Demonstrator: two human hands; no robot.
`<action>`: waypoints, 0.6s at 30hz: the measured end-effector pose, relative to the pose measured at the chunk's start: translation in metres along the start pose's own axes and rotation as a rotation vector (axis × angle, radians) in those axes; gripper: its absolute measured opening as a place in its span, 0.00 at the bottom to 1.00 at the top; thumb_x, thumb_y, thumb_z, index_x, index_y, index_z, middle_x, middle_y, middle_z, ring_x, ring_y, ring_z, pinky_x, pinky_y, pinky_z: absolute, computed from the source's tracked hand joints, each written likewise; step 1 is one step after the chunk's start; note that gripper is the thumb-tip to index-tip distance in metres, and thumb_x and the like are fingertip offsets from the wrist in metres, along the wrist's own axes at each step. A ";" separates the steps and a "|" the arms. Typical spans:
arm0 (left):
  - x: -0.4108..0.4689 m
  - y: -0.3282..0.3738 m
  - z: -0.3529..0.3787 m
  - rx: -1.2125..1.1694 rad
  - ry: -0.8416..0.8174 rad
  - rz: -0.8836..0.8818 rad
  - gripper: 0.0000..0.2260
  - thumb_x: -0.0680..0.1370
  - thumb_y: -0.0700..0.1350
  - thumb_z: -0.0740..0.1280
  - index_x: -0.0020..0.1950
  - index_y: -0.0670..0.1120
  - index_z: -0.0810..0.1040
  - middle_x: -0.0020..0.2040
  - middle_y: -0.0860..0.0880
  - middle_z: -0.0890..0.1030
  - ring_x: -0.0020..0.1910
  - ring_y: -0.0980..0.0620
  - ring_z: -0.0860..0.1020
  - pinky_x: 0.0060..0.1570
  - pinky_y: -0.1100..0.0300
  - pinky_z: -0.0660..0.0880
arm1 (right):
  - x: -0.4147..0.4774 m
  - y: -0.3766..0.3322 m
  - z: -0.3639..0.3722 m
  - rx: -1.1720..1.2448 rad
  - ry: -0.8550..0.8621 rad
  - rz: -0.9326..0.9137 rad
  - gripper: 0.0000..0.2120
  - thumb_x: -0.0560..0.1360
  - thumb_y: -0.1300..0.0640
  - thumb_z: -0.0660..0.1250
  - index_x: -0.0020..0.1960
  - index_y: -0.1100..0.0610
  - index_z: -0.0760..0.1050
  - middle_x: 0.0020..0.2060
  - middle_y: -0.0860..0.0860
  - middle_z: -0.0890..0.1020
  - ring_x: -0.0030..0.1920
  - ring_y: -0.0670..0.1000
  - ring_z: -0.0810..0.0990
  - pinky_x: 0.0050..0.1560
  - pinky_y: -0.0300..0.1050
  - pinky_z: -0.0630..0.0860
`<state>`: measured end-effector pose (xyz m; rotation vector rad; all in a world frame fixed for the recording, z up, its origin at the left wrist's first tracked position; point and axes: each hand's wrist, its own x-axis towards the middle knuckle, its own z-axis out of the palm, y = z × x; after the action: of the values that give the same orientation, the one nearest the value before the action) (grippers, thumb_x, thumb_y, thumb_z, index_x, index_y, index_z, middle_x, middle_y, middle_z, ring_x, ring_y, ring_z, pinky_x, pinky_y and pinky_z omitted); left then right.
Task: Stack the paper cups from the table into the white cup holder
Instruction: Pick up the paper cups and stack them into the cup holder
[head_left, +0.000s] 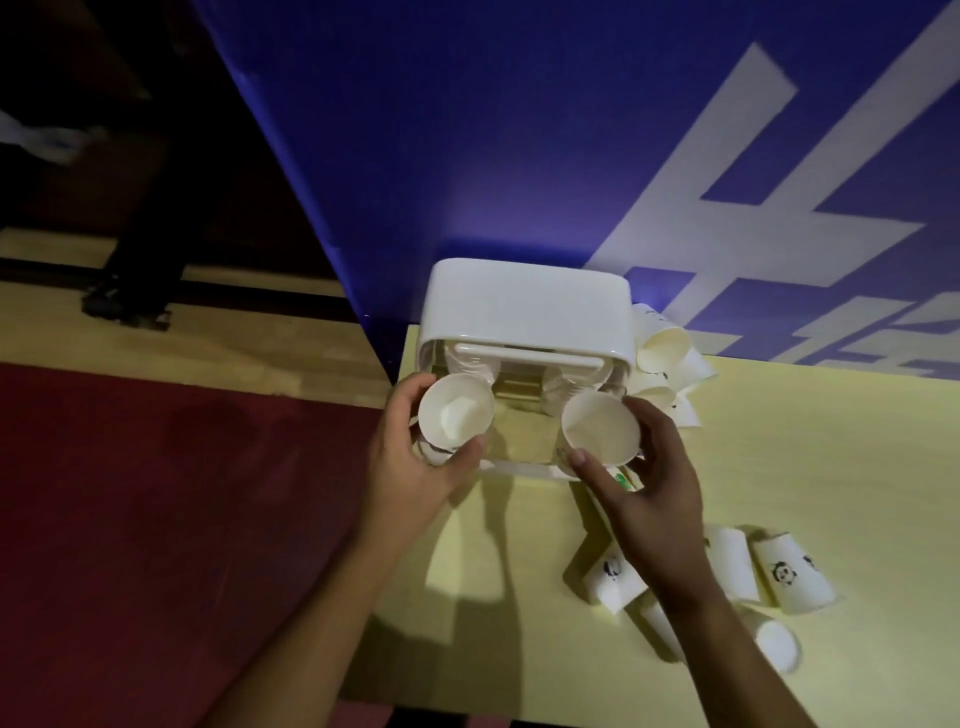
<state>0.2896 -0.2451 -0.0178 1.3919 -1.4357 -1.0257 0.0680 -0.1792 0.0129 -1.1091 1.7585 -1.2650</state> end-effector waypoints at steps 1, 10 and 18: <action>0.003 -0.005 -0.001 0.008 -0.002 0.011 0.30 0.69 0.52 0.80 0.68 0.50 0.74 0.63 0.54 0.79 0.63 0.50 0.79 0.58 0.54 0.79 | -0.003 -0.003 0.005 0.010 0.011 0.006 0.28 0.70 0.55 0.81 0.66 0.48 0.74 0.61 0.42 0.80 0.62 0.45 0.79 0.55 0.32 0.76; 0.025 -0.040 0.015 0.291 -0.129 -0.013 0.32 0.70 0.53 0.80 0.71 0.54 0.73 0.67 0.55 0.77 0.64 0.55 0.75 0.55 0.73 0.69 | -0.015 -0.013 0.021 0.020 0.027 0.002 0.28 0.68 0.55 0.81 0.64 0.46 0.74 0.58 0.39 0.81 0.61 0.44 0.80 0.56 0.36 0.78; 0.026 -0.053 0.022 0.355 -0.131 -0.023 0.34 0.71 0.56 0.78 0.74 0.49 0.74 0.70 0.48 0.78 0.67 0.49 0.77 0.57 0.67 0.69 | -0.010 -0.014 0.039 0.037 0.021 -0.017 0.31 0.67 0.51 0.82 0.67 0.48 0.73 0.61 0.43 0.81 0.63 0.48 0.80 0.61 0.48 0.80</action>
<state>0.2840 -0.2737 -0.0738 1.6175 -1.7665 -0.9200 0.1102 -0.1866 0.0158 -1.0960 1.7379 -1.3187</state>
